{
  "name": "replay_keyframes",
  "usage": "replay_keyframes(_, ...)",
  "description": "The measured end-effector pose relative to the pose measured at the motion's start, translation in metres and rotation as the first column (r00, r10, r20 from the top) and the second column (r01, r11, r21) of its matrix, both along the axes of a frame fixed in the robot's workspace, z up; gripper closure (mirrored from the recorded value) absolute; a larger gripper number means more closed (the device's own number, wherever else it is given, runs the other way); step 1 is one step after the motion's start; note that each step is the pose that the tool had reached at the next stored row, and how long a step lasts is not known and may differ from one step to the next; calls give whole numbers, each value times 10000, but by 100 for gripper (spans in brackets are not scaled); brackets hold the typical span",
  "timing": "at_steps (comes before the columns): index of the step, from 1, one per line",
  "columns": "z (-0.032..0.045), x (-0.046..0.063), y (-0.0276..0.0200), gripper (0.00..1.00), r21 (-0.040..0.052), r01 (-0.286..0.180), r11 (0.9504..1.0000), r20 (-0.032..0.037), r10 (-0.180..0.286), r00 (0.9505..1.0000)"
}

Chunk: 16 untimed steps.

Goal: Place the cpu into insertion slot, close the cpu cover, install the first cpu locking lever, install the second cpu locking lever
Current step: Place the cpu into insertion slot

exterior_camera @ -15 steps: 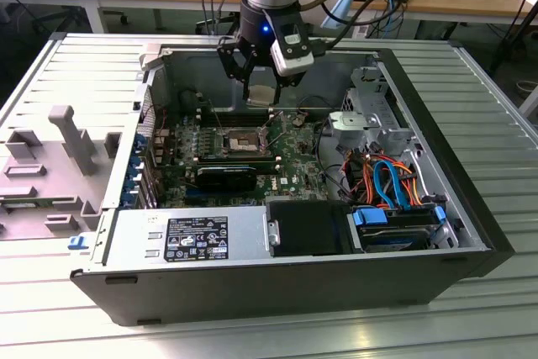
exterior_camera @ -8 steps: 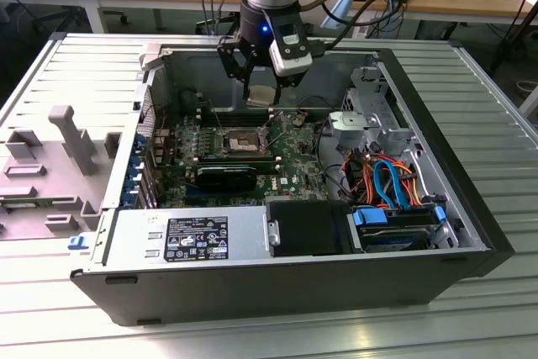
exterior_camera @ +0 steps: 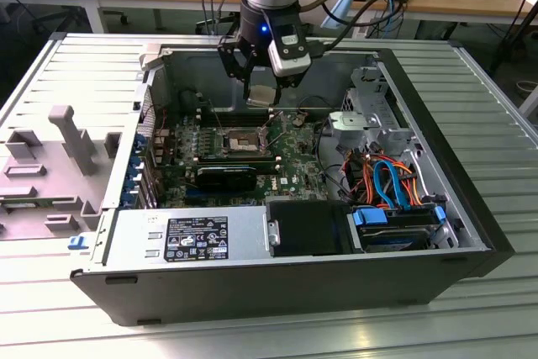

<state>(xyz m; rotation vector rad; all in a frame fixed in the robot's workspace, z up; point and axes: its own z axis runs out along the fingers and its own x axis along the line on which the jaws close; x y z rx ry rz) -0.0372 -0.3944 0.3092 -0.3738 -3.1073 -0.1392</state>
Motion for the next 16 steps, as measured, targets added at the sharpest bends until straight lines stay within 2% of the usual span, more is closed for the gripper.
replay_keyframes(16, -4, 0, 0, 46, 1, 562, 9984, 0, -562, 9984)
